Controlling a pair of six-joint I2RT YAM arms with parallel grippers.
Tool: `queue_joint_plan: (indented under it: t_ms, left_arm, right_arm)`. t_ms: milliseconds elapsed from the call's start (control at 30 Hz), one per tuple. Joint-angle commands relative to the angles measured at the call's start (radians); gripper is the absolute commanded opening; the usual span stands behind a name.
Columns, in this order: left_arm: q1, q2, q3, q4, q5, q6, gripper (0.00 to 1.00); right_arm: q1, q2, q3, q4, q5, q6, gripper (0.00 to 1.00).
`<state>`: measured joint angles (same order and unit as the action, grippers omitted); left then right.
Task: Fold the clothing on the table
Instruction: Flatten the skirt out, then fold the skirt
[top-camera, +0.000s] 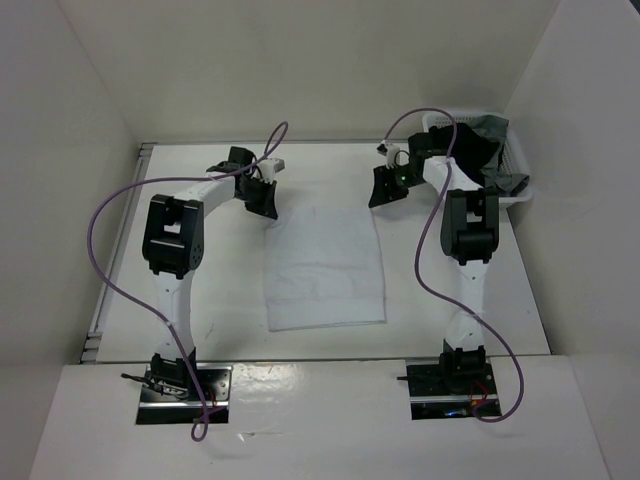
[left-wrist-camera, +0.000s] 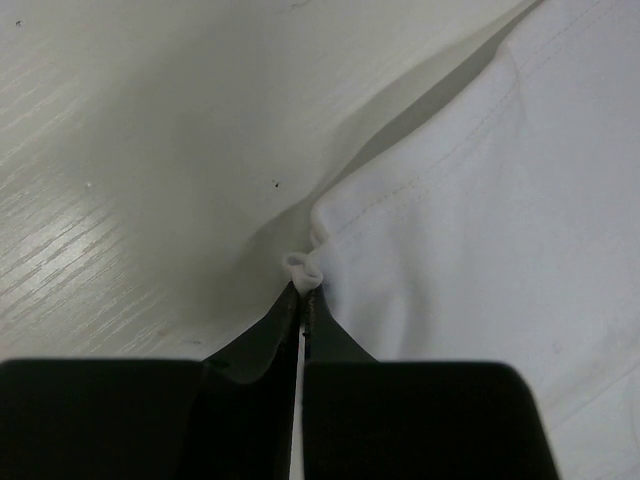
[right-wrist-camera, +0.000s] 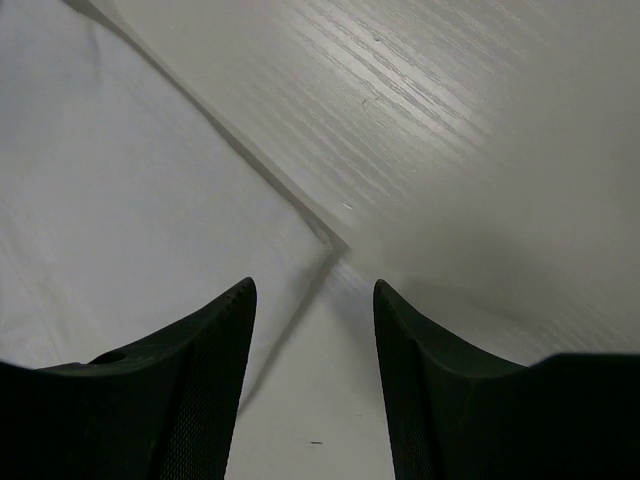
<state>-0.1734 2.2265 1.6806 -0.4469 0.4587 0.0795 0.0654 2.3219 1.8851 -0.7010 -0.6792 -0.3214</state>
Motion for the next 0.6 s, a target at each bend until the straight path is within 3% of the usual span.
queue_joint_plan:
  t_ms: [0,567]
  left_arm:
    - [-0.009,0.030,0.030,-0.024,0.001,0.026,0.00]
    - [-0.018,0.039,0.039,-0.024,-0.008,0.017,0.00]
  right_arm:
    - [0.008,0.024,0.046,0.012,-0.034,0.004,0.56]
    - [0.008,0.083,0.058,0.003,-0.062,0.004,0.49]
